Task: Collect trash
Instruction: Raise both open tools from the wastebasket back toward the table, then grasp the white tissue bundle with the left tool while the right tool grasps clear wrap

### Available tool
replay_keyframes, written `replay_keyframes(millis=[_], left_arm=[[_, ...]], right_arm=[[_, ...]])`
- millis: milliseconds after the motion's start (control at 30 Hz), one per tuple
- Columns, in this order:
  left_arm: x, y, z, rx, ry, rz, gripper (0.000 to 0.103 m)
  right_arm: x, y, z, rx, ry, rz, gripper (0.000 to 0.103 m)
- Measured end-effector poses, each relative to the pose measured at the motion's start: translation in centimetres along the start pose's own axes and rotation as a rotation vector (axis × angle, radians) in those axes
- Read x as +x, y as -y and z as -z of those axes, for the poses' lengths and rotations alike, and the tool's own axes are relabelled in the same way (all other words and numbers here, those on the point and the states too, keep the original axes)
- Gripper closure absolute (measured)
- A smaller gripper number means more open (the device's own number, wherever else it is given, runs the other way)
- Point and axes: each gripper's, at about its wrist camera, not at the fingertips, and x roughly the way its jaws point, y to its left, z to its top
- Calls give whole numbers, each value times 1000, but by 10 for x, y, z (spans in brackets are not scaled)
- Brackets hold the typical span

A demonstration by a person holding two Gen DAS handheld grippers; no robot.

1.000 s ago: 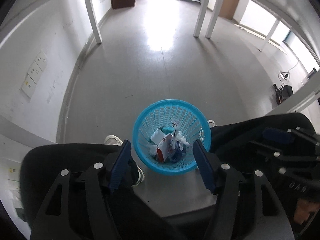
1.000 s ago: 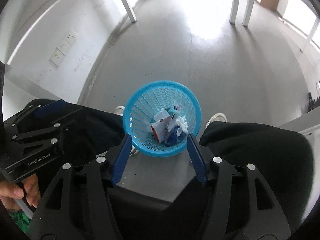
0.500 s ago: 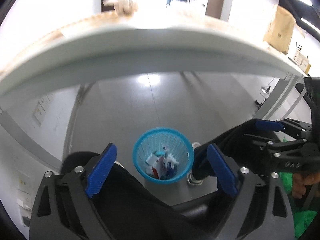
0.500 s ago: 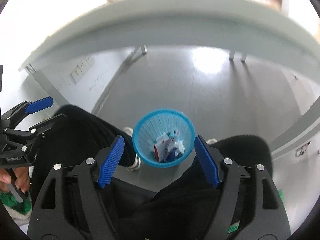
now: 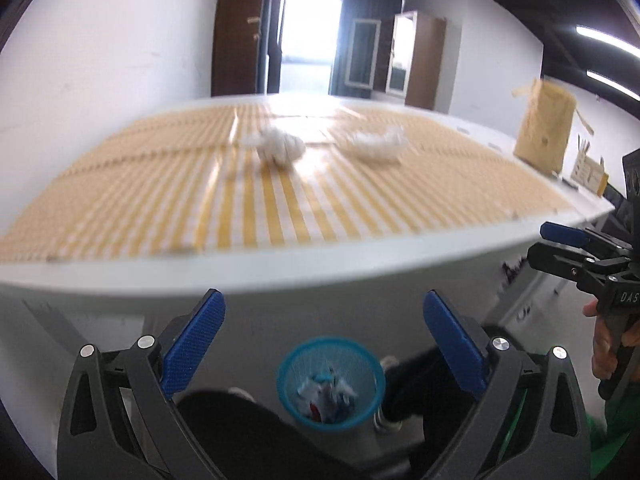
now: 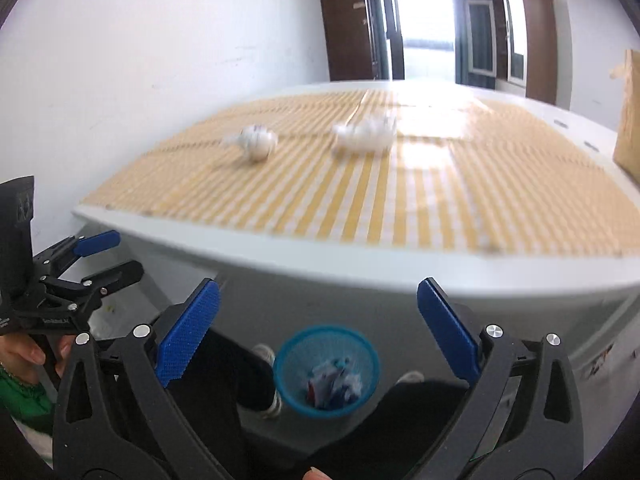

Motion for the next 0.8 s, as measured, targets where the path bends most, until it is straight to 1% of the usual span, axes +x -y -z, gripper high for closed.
replay_keyframes(millis=[133,200,333,433,567,733,800], left_arm=[[4,-7,-27,-17,37,-8,6],[9,-12,-41,-28,49,-26,6],[25,-22,-66,-45,46,-45,6],[39,-28,-81,-52,31,-50,6],[65,-38,-100,-72,-6,-78,6],[93,-52,-122,-119,-49,-72,6],[105,-52,-128,-115,-62,-78,6]], right_arm=[[11,12,-33,13,24,11,9],[15,12,-43,25,35,10,9],[30,24,-69,36,37,28,9],[48,34,-85,62,22,29,9],[76,48,-107,102,-4,35,9],[108,57,-132,101,-33,59,10],[121,59,-140,101,-47,59,12]])
